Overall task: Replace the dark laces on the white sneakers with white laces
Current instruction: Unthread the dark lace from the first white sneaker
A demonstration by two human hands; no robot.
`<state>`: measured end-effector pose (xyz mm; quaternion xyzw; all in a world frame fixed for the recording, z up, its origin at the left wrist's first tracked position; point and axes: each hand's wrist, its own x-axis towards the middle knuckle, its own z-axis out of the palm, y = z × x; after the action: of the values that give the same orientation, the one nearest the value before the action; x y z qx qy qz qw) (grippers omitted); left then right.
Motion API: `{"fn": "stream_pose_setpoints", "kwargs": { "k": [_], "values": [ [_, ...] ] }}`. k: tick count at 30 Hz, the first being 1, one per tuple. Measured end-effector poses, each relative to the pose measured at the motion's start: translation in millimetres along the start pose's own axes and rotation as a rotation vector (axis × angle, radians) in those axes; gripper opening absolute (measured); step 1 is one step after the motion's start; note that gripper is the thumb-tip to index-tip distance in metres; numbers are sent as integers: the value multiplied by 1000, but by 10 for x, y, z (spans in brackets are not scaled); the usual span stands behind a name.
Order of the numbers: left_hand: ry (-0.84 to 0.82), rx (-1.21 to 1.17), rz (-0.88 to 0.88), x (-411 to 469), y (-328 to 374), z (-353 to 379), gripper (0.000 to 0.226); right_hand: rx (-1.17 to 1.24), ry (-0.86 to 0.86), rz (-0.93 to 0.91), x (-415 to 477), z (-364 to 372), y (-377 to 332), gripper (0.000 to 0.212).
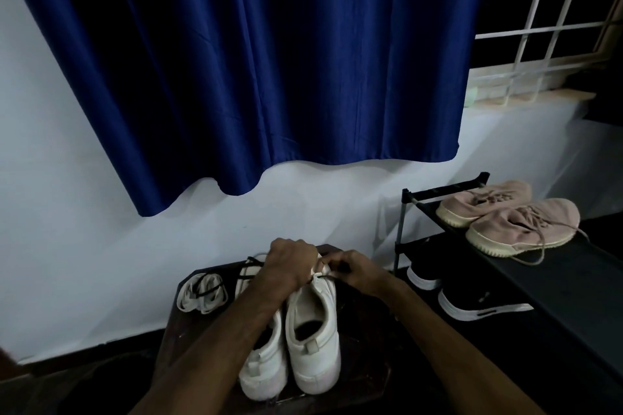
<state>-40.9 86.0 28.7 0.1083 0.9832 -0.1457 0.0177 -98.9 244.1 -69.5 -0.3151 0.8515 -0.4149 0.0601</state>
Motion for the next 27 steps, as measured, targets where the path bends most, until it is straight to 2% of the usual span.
{"fn": "stream_pose_setpoints", "kwargs": {
  "k": [2,4,6,8,11,15,17,19,21,24,27],
  "values": [
    [0,101,25,-2,-36,43,34,16,2,4,-7,-7,-17,17],
    [118,241,9,-30,-188,48,28,34,-1,10,-3,-14,-34,15],
    [234,326,-67,-123,-403,7,27,34,-13,20,-2,-11,-43,20],
    [252,301,-181,-179,-670,8,30,22,-18,52,-8,-11,-63,23],
    [260,43,-375,-268,-1087,-20,27,10,-14,51,-15,-4,-92,32],
    [304,-692,-457,-409,-1306,65,8,-60,-36,77,-2,-64,-130,36],
    [393,-957,-463,-494,-1277,104,8,-136,-73,63,32,-125,-185,29],
    [459,-1171,-462,-583,-1191,95,7,-201,-38,24,96,-173,-331,19],
    [474,-1314,-451,-647,-1088,97,6,-140,-4,7,151,-131,-511,18],
    [509,-1365,-417,-687,-959,140,4,-121,-72,6,213,19,-693,19],
    [562,-1433,-440,-729,-888,172,4,-135,-56,57,247,111,-727,13]
  ]
}}
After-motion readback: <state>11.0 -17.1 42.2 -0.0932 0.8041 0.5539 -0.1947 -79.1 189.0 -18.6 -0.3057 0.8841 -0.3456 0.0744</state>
